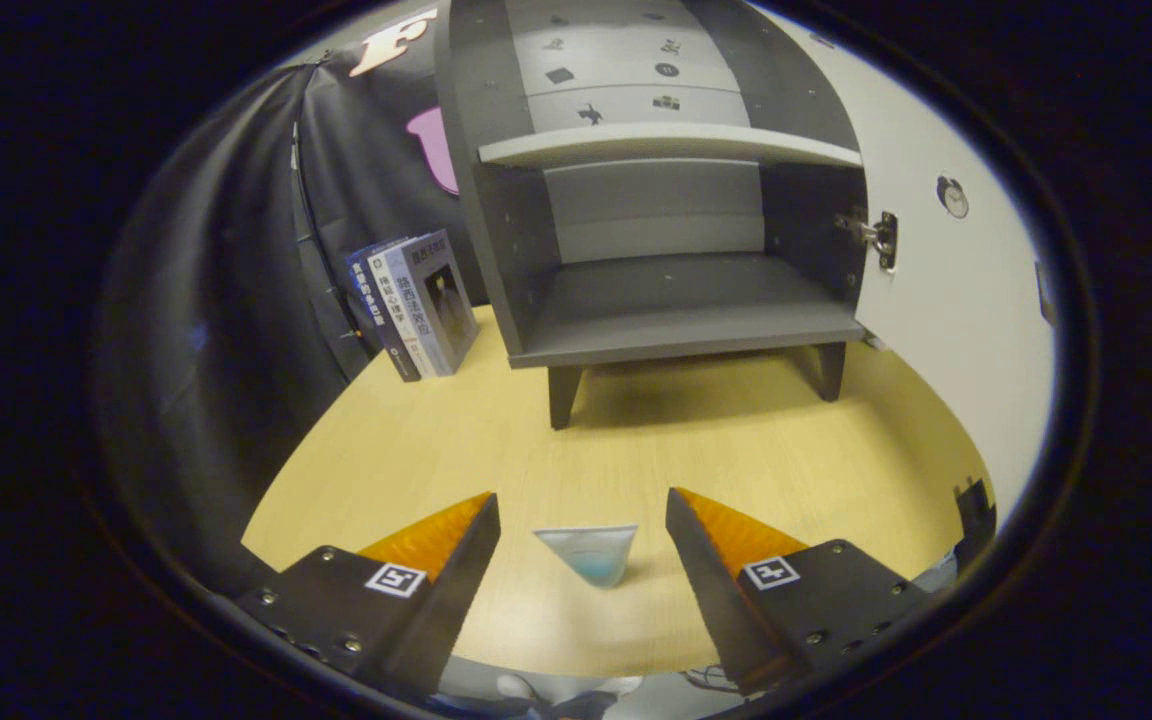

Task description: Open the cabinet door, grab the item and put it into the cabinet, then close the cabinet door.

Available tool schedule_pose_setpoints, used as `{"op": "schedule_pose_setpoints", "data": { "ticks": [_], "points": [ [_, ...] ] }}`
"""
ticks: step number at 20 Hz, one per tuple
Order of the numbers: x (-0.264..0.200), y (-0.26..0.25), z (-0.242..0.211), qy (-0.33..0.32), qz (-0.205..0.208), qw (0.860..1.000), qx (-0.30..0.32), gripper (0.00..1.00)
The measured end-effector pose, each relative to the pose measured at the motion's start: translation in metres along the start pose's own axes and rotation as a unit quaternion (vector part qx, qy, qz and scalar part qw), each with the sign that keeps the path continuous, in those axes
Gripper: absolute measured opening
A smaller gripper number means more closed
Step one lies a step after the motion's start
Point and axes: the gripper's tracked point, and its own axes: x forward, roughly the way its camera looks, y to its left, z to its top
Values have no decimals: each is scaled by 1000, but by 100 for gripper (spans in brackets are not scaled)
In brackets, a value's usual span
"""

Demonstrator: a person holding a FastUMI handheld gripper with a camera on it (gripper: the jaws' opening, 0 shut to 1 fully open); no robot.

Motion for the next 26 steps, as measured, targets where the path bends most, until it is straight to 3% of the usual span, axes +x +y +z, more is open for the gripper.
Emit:
{"op": "schedule_pose_setpoints", "data": {
  "ticks": [3, 5, 8, 11, 16, 22, 26],
  "points": [
    [15, -2, -20, 15, -6, 1000, 3, 98],
    [21, -4, -30, 21, -12, 1000, -1, 85],
    [22, -3, -31, 27, -11, 1000, -1, 54],
    [7, -5, -13, 16, -11, 1000, -9, 54],
    [-41, -11, 65, -25, -13, 998, -53, 54],
    [-99, -15, 215, -125, -5, 991, -42, 54],
    [-107, -20, 302, -173, 0, 984, -38, 54]
  ]
}}
